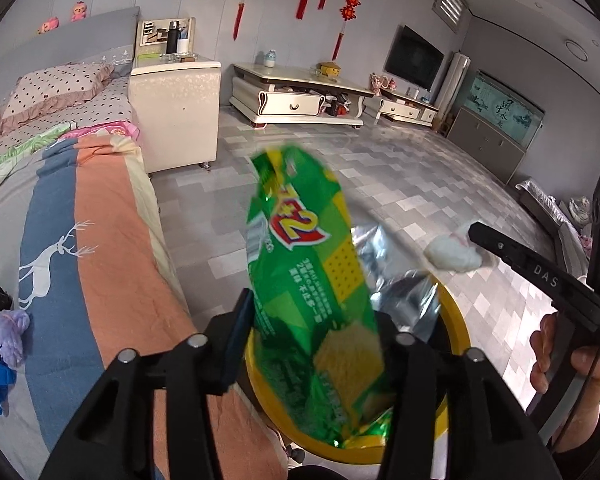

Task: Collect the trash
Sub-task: 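Carry both items over the yellow bin and open both tools to drop them, then move both tools back over the remaining trash on the bed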

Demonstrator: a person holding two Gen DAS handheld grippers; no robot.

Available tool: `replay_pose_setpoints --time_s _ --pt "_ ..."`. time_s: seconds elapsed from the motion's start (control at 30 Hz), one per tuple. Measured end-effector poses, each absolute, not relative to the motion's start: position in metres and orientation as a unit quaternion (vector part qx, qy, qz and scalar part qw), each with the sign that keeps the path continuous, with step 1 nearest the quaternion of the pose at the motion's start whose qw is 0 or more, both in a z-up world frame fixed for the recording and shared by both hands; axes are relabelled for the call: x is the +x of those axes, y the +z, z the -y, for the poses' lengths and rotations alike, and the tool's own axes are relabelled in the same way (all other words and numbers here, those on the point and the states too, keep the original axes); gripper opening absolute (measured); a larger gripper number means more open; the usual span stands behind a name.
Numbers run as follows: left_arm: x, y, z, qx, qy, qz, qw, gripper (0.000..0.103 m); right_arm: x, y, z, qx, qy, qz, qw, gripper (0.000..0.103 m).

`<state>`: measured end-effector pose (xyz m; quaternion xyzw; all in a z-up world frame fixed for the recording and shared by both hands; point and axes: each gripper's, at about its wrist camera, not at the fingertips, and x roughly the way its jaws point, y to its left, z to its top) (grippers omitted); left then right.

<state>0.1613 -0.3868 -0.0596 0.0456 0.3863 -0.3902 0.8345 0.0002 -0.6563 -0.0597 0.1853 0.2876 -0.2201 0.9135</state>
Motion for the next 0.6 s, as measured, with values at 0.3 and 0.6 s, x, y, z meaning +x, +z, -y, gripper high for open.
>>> replay_pose_setpoints --time_s 0.3,0.6 --pt "0.156 -0.051 0.379 0.042 -0.390 -0.379 0.838 0.065 -0.007 -0.052 0.653 0.183 -0.237 -0.281 0.912 0.035" --pt "0.156 -0.036 0.354 0.026 -0.381 -0.362 0.850 0.076 -0.013 -0.035 0.638 0.171 -0.237 -0.273 0.917 0.045"
